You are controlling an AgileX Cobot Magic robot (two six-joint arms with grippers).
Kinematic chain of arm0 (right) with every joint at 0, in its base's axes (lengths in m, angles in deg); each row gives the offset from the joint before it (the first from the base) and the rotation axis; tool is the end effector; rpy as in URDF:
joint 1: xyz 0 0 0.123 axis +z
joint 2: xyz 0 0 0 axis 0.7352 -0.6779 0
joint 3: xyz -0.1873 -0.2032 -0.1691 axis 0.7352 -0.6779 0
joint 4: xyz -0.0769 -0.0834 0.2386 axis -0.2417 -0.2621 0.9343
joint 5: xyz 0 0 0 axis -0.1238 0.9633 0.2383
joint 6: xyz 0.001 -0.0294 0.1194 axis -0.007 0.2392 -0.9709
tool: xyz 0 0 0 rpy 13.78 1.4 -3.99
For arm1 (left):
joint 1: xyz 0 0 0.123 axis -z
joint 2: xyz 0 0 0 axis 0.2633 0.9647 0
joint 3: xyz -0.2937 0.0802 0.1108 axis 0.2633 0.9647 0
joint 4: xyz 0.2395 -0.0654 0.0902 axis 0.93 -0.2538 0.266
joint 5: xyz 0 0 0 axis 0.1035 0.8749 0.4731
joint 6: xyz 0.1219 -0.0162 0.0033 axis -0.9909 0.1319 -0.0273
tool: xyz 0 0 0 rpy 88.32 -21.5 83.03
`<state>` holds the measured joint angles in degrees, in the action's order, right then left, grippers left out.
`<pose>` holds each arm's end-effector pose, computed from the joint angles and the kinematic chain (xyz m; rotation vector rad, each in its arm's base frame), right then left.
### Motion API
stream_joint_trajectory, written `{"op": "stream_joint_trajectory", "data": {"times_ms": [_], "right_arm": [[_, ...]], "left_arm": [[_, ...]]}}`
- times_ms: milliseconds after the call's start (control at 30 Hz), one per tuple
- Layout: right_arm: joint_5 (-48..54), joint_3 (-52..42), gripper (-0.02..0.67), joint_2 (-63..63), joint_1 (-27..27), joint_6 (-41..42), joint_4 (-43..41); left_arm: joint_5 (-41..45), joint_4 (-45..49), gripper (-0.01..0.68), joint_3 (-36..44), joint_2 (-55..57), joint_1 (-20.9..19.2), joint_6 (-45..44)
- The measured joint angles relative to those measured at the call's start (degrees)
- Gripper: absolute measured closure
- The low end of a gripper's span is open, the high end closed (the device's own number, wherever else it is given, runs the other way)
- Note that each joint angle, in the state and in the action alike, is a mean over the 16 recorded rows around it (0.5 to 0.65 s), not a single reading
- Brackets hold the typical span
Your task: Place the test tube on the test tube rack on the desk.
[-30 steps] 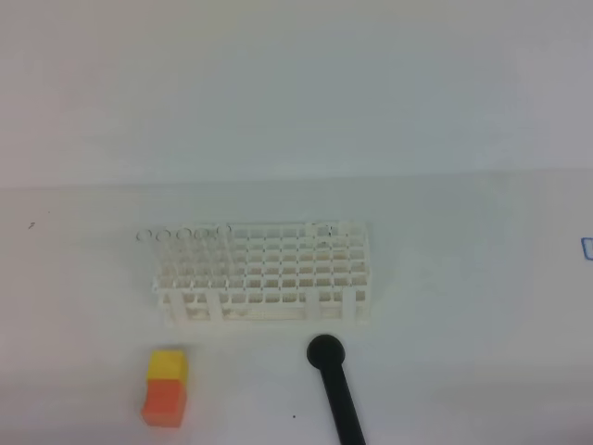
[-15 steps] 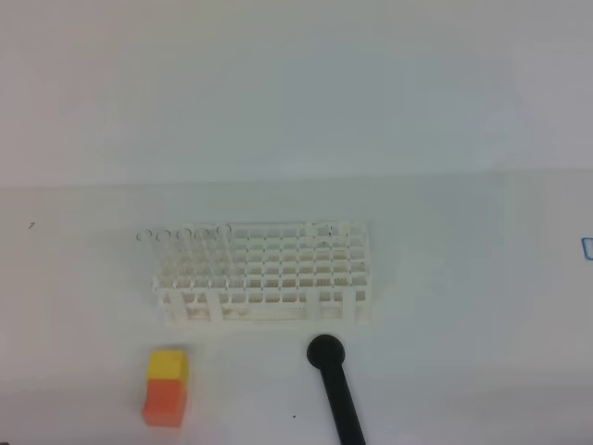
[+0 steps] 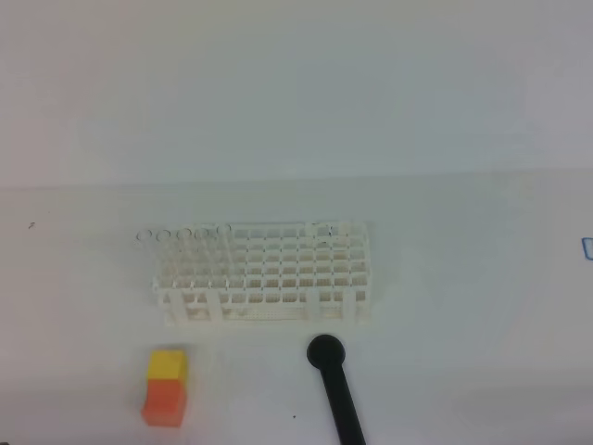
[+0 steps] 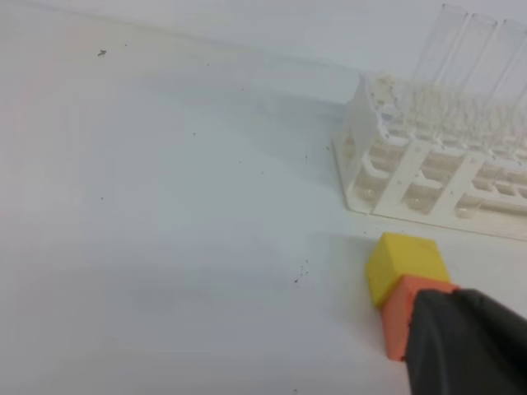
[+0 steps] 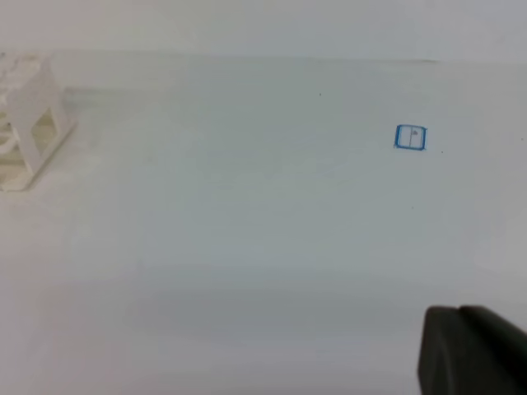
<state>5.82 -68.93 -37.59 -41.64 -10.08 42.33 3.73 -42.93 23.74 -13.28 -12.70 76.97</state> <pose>0.0568 0.0059 0.1646 -0.1072 1.8467 0.0609 0.0572 -0.0122 0.1747 -0.0068 1.8191 -0.1831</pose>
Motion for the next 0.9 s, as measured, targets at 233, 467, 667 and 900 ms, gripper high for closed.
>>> {"op": "stream_joint_trajectory", "data": {"times_ms": [233,467,667,900], "right_arm": [[0.1,0.0,0.650,0.0,0.0,0.0,0.0],[0.1,0.0,0.650,0.0,0.0,0.0,0.0],[0.1,0.0,0.650,0.0,0.0,0.0,-0.2],[0.1,0.0,0.650,0.0,0.0,0.0,-0.3]], "left_arm": [[-0.1,0.0,0.674,0.0,0.0,0.0,-0.2],[-0.1,0.0,0.674,0.0,0.0,0.0,-0.6],[-0.2,0.1,0.674,0.0,0.0,0.0,-0.9],[-0.2,0.1,0.674,0.0,0.0,0.0,-1.0]]}}
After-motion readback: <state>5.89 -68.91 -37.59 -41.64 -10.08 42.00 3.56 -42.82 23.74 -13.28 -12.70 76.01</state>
